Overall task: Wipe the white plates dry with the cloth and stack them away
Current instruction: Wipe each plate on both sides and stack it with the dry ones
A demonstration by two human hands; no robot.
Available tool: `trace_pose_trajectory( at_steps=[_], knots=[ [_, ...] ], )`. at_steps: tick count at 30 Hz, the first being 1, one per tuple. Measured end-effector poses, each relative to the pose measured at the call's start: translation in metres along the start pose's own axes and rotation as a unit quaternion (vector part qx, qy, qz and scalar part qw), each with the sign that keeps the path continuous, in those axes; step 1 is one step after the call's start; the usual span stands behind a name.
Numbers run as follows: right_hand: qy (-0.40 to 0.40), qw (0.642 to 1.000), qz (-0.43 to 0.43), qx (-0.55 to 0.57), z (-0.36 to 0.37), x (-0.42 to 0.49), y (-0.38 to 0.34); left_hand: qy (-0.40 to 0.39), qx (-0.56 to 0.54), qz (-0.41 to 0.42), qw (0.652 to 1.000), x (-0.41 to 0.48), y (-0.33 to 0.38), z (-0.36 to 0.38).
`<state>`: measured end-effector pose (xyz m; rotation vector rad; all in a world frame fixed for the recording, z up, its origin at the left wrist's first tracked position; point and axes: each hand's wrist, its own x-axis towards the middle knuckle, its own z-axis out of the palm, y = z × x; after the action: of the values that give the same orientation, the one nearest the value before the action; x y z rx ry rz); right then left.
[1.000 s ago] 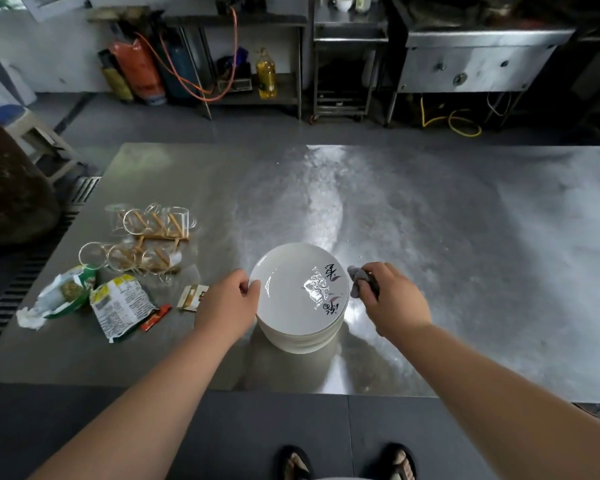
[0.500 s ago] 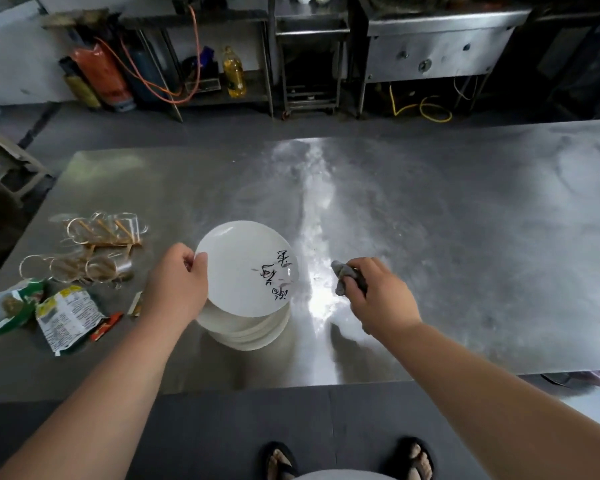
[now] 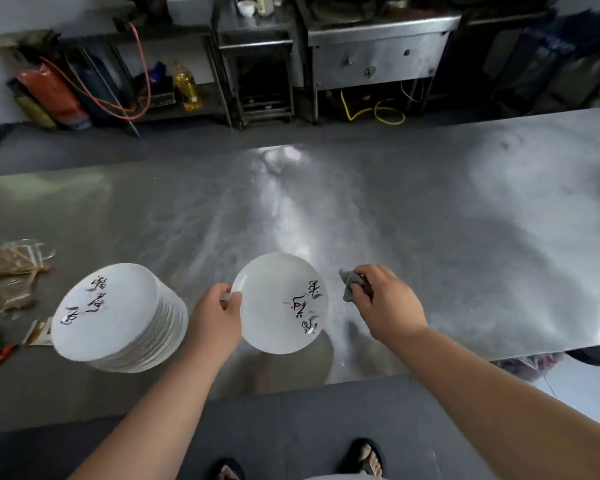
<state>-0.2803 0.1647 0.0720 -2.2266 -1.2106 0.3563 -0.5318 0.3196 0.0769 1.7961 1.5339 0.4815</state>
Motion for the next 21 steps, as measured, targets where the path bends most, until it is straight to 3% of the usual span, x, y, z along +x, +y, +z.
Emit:
trace_pose_trajectory(
  at_steps=[10, 17, 21],
  knots=[
    [-0.101, 0.993, -0.004, -0.061, 0.012, -0.015, 0.055, -0.054, -0.065, -0.150, 0.985, -0.038, -0.036, 0.107],
    [-0.132, 0.985, -0.049, -0.100, 0.061, -0.011, 0.042, -0.072, -0.085, -0.165, 0.980, -0.027, -0.060, 0.116],
    [-0.144, 0.974, -0.104, -0.138, 0.088, -0.012, 0.032, -0.112, 0.006, -0.092, 0.989, -0.025, -0.058, 0.111]
  ],
)
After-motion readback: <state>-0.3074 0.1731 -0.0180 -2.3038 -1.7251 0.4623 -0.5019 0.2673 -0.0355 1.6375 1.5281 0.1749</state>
